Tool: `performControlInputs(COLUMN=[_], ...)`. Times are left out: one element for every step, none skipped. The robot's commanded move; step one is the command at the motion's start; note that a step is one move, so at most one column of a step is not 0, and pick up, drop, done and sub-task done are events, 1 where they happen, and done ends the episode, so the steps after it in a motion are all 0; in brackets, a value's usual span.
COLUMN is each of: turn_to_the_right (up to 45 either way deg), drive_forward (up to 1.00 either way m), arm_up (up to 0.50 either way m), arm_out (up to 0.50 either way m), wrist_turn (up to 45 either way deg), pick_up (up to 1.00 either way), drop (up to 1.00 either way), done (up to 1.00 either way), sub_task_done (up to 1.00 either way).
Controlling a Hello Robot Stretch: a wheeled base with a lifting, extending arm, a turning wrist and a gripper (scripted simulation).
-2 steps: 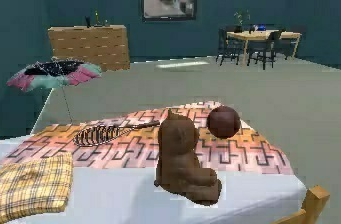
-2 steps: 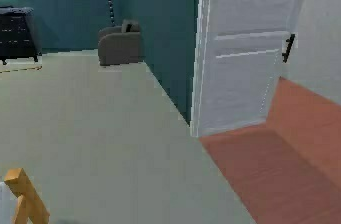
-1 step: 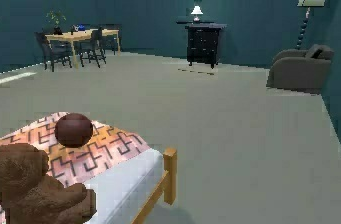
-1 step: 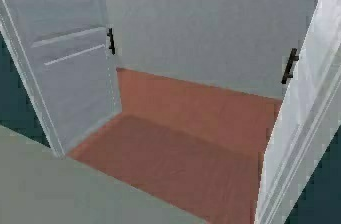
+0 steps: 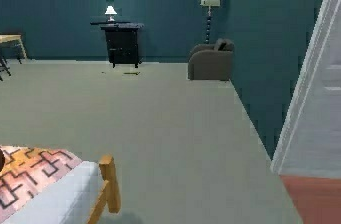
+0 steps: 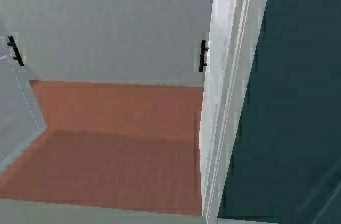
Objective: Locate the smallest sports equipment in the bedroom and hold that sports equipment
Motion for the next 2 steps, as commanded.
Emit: performControlInputs(turn_to_the_right=[0.0,-45.0], drive_forward=[0.20,0.00], arm_up=[0.00,0.00], arm_out=[0.00,0.00], wrist_turn=[0.0,0.0], pick_up=[0.00,0.00], drop=[0.00,0.00], done=[0.00,0.00], sub_task_done=[0.00,0.00])
